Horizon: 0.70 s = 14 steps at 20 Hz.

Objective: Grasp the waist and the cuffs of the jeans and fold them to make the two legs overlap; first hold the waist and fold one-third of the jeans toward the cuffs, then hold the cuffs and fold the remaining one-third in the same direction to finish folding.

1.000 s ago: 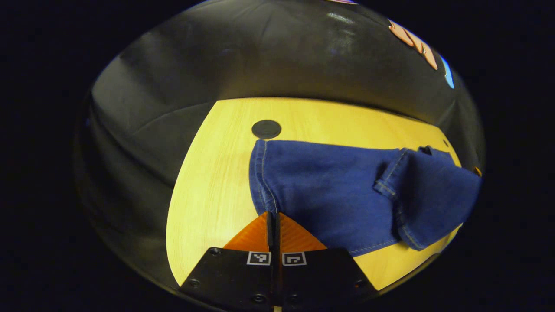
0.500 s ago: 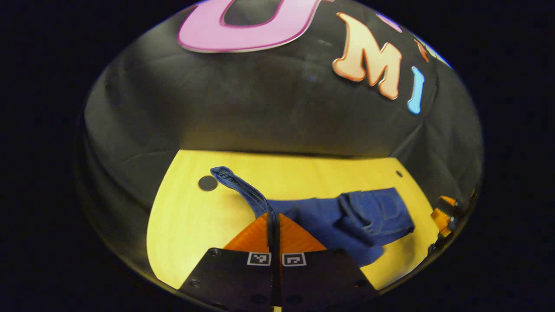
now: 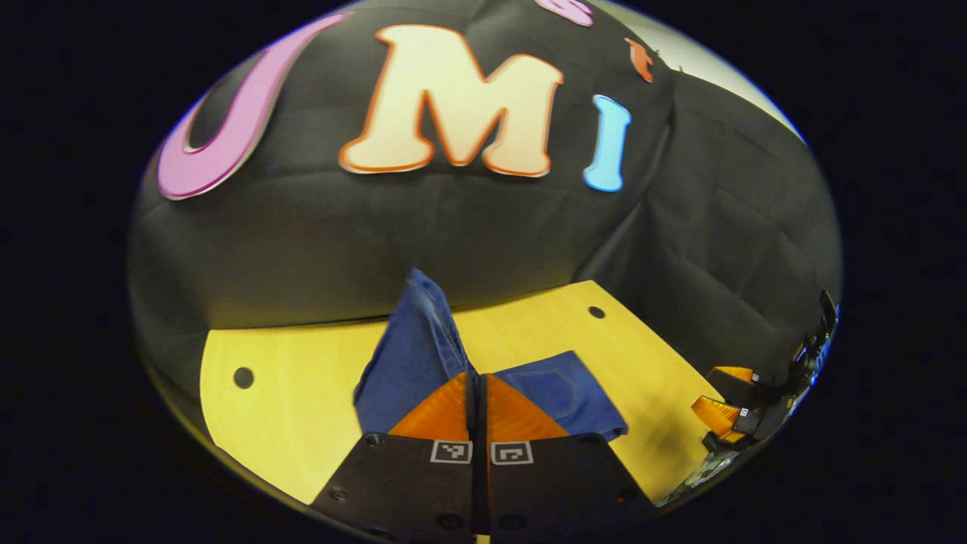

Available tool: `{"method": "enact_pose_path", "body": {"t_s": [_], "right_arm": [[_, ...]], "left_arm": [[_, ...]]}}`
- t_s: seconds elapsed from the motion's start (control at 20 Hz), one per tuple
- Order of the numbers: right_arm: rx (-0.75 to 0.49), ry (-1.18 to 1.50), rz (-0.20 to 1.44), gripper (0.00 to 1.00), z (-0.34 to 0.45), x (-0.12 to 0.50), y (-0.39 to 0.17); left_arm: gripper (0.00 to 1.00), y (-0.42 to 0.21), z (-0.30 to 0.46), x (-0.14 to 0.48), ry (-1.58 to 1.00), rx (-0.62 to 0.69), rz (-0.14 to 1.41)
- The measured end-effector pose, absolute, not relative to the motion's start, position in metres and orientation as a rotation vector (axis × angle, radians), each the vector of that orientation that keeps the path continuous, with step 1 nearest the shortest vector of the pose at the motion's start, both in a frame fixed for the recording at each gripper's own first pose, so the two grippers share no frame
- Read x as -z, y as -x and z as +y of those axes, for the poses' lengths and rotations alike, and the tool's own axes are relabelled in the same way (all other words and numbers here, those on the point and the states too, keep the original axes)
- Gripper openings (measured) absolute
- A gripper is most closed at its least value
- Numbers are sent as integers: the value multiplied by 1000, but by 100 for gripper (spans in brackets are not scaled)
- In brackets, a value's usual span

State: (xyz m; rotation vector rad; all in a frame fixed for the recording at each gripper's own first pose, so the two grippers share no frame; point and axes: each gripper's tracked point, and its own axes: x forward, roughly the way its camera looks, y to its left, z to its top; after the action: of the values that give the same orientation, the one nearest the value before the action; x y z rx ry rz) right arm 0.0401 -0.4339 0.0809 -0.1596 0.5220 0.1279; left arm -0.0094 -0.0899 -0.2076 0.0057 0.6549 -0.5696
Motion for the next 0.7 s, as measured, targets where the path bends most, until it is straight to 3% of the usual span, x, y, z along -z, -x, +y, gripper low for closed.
{"method": "enact_pose_path", "body": {"t_s": [0.05, 0.1, 0.15, 0.25, 0.3, 0.4, 0.45, 0.65, 0.7], "right_arm": [[-114, 160, 519, 75, -446, -83, -37], [-99, 160, 516, 80, -459, -87, -33], [-87, 161, 515, 75, -469, -90, -29], [-59, 166, 518, 75, -492, -93, -21], [-45, 171, 522, 80, -502, -95, -16], [-16, 176, 531, 75, -523, -96, -8], [-3, 174, 536, 80, -530, -95, -4], [20, 152, 544, 75, -551, -98, 5], [11, 143, 536, 80, -550, -101, 4]], "left_arm": [[0, 11, -118, 212, -1, 602, 653], [0, 9, -144, 215, -6, 631, 655], [0, 6, -165, 225, -14, 656, 661], [0, 14, -208, 247, -18, 700, 689], [0, 19, -226, 260, -20, 716, 708], [0, 25, -251, 295, -54, 730, 755], [0, 28, -259, 313, -82, 729, 778], [0, 64, -273, 379, -197, 673, 840], [0, 76, -279, 385, -183, 677, 828]]}}
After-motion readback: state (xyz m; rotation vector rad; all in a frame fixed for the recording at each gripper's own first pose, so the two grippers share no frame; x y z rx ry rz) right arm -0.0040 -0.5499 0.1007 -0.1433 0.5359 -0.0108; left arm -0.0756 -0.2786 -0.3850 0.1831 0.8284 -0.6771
